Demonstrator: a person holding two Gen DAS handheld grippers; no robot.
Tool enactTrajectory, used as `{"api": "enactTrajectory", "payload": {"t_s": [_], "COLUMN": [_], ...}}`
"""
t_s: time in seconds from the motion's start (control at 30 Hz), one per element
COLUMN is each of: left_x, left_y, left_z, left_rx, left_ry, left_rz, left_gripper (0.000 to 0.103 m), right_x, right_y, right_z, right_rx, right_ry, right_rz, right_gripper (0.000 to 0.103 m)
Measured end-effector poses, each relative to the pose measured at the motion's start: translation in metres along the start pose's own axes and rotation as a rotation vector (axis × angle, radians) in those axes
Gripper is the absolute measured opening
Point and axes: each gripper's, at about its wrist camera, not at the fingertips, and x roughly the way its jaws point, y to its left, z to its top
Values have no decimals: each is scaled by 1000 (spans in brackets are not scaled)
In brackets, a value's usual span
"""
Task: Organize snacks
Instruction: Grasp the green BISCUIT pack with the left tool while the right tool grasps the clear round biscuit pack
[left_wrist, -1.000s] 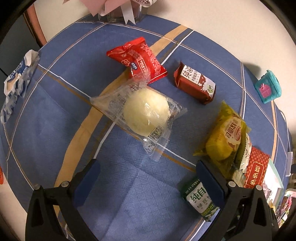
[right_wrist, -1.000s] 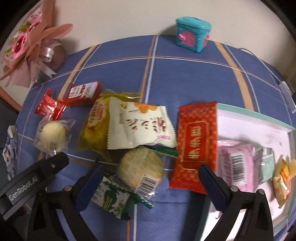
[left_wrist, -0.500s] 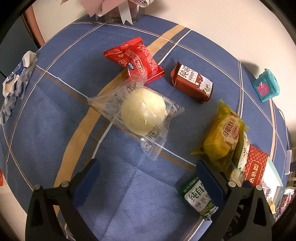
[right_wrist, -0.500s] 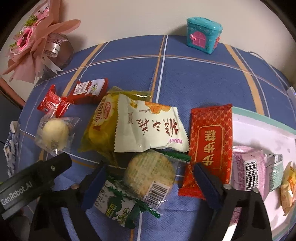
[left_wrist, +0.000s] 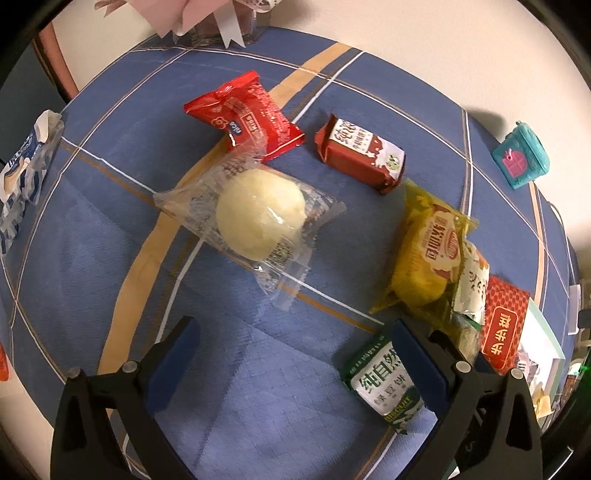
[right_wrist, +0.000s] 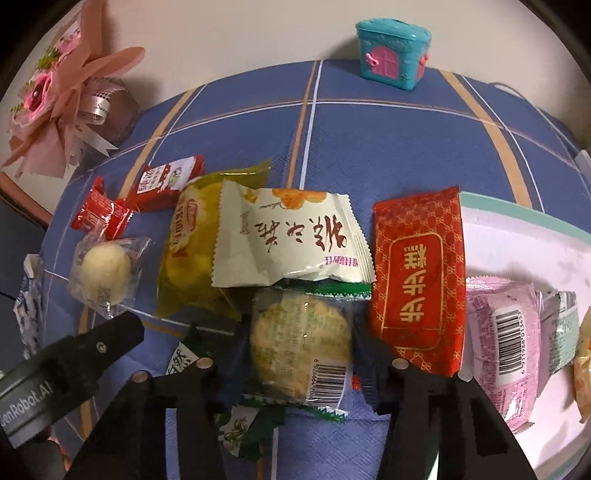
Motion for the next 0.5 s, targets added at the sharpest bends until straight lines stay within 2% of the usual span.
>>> {"api": "enactTrajectory", "payload": {"t_s": [0.23, 0.5], "left_x": [2, 25], "left_y": [-17, -33], "left_z": [-6, -22], "left_rx": [-3, 17], "left_ry": [30, 96], "left_rz": [-47, -94], "left_gripper": [103, 103], "right_x": [0, -4], "right_y": [-3, -16], "right_z": [-2, -14], "right_rx": [-8, -18], "right_ry": [29, 52], "right_rz": [5, 13], "right_gripper": [52, 52]}}
